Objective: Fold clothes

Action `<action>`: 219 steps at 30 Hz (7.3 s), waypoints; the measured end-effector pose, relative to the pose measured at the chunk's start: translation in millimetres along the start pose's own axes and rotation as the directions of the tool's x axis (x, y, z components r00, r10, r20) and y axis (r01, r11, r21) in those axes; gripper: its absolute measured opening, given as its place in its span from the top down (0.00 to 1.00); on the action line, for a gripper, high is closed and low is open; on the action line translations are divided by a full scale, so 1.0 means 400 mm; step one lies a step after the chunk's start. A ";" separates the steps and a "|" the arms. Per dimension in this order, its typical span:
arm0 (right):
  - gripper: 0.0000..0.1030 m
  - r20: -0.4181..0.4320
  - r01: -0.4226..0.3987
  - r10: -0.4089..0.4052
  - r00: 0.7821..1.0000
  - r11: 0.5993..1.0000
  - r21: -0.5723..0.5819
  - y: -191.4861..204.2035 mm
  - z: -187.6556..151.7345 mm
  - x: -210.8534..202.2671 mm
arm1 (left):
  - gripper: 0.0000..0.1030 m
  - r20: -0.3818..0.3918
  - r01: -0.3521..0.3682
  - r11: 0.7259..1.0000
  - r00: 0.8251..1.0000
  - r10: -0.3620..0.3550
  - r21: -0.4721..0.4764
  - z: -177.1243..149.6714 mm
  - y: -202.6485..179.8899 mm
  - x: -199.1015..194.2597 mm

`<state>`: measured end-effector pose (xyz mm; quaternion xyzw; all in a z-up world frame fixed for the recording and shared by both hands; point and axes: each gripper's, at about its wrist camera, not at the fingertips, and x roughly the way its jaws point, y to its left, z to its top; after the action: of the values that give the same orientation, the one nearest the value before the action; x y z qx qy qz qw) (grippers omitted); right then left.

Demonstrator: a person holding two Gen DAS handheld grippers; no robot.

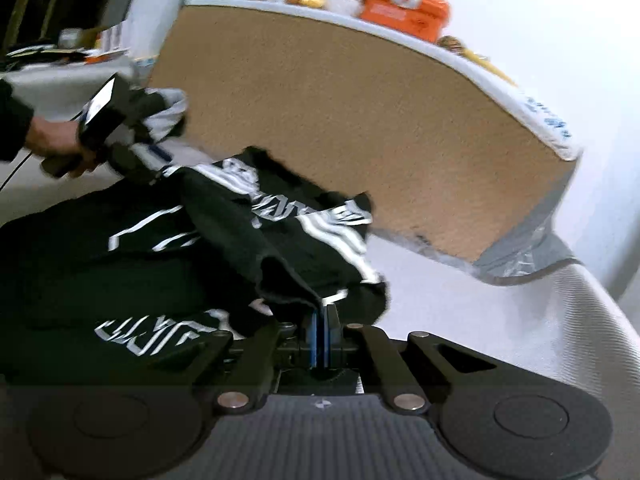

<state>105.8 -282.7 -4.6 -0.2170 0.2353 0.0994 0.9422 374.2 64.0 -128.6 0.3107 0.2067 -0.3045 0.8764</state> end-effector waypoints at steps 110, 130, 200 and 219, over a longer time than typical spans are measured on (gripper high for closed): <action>0.68 0.005 0.161 -0.169 0.986 0.930 -0.331 -0.158 0.391 1.043 | 0.69 -0.044 0.086 0.985 0.995 -0.094 -0.151 0.284 0.165 0.449; 0.67 -0.052 -0.032 0.041 0.998 0.985 0.167 -0.403 0.435 1.081 | 0.65 0.056 0.141 0.868 0.990 -0.130 -0.476 0.228 0.340 0.431; 0.56 -0.103 0.009 0.042 0.994 0.894 0.449 0.054 -0.083 0.210 | 0.15 -0.228 -0.221 0.793 0.968 0.107 -0.568 -0.028 -0.343 -0.189; 0.26 0.013 0.026 -0.033 0.999 0.922 0.386 0.102 -0.108 0.256 | 0.00 -0.129 -0.269 0.772 0.962 0.239 -0.575 -0.065 -0.376 -0.162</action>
<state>166.0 -257.6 -103.6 -0.0301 0.2378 0.0392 0.9701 222.9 14.3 -174.6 0.0567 0.2679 -0.0971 0.9569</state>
